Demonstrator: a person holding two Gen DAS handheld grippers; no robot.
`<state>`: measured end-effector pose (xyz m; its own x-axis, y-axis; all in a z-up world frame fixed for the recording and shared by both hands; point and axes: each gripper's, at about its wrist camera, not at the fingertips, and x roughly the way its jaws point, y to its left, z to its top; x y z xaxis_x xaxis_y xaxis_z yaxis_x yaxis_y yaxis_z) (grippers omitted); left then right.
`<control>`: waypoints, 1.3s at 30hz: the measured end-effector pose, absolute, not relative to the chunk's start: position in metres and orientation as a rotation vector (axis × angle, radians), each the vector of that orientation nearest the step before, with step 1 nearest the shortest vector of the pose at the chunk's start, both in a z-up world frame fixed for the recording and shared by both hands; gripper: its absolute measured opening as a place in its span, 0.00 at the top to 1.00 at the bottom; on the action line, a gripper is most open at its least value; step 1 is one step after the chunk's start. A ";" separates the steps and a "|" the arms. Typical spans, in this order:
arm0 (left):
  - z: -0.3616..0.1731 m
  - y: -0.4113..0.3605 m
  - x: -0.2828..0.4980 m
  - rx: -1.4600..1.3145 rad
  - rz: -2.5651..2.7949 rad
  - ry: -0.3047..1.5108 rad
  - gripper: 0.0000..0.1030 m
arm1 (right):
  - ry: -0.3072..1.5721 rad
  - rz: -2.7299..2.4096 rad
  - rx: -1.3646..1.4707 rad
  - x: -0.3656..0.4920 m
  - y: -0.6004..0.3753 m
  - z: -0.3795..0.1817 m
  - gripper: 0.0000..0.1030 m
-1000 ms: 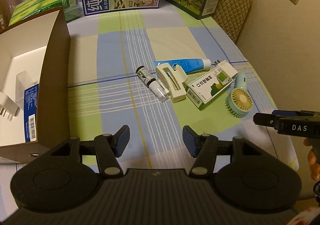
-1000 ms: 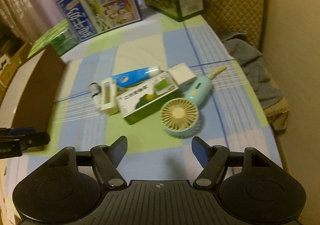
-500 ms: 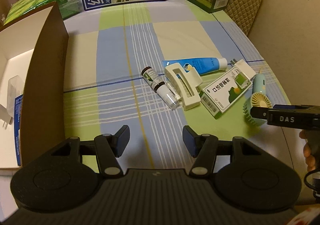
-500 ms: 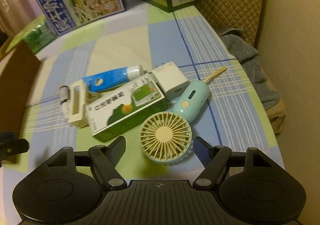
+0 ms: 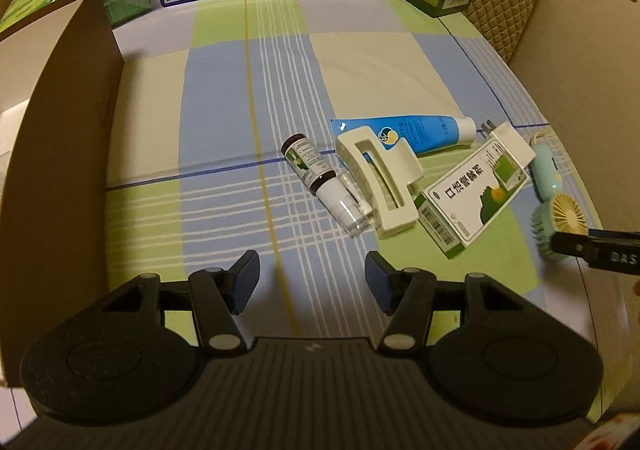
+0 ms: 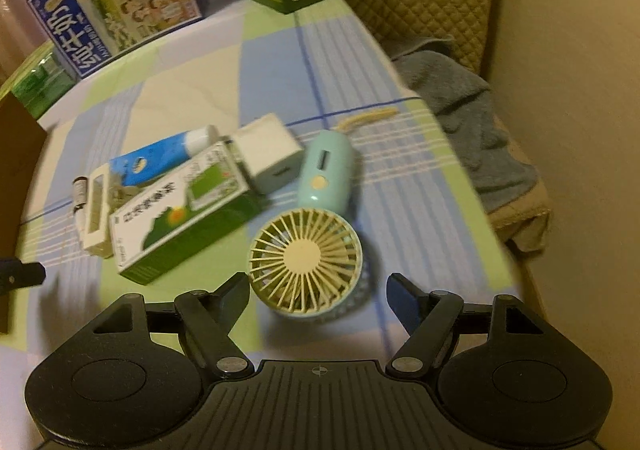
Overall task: Organize rigid objects
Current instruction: 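Move both tools away from the box toward the remaining items, then grasp the brown medicine bottle with the left tool while the right tool grasps the mint fan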
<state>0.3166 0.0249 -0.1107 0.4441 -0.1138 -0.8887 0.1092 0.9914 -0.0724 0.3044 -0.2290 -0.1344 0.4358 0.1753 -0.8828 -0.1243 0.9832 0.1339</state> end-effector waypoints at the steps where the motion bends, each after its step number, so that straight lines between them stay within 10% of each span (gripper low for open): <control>1: -0.112 0.025 0.319 -0.009 -0.136 1.102 0.47 | 1.103 0.182 0.048 0.305 -0.231 -0.133 0.30; 21: -0.141 0.027 0.391 -0.182 -0.045 1.138 0.54 | 1.071 0.157 0.079 0.330 -0.239 -0.125 0.30; 39: -0.144 0.062 0.381 -0.155 -0.079 1.164 0.82 | 1.065 0.199 0.068 0.345 -0.233 -0.129 0.31</control>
<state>0.3806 0.0623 -0.1437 0.3947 -0.1421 -0.9078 -0.0188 0.9865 -0.1626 0.3451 -0.2330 -0.1292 0.4684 0.1951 -0.8617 -0.1295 0.9799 0.1514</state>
